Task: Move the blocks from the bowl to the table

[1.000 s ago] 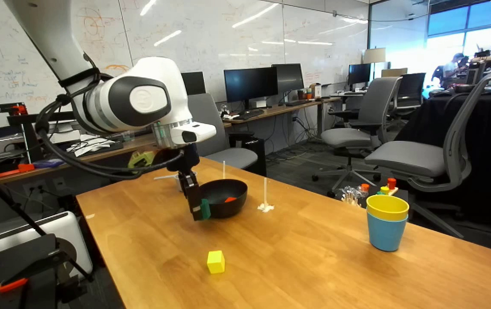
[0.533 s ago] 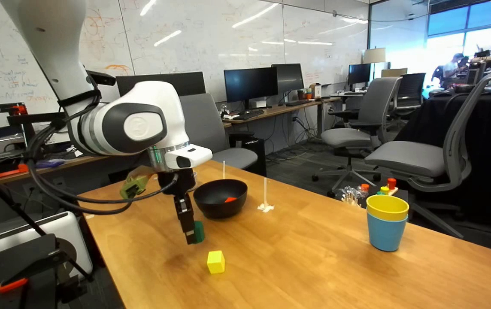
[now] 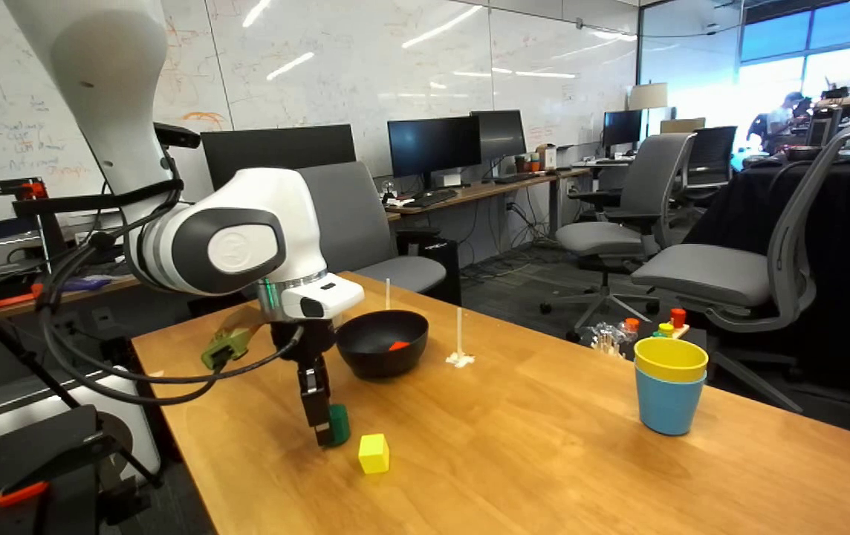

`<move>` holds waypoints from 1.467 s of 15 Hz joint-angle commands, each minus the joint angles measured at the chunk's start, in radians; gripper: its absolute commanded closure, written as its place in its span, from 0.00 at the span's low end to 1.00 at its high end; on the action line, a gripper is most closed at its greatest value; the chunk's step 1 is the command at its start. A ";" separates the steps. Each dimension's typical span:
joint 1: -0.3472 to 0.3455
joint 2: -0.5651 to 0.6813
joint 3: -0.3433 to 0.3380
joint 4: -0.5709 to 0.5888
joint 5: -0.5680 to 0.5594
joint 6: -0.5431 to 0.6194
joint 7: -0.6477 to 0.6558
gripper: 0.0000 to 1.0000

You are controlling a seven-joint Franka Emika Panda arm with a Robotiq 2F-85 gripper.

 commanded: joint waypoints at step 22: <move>0.128 -0.189 -0.080 0.124 -0.225 -0.263 0.085 0.00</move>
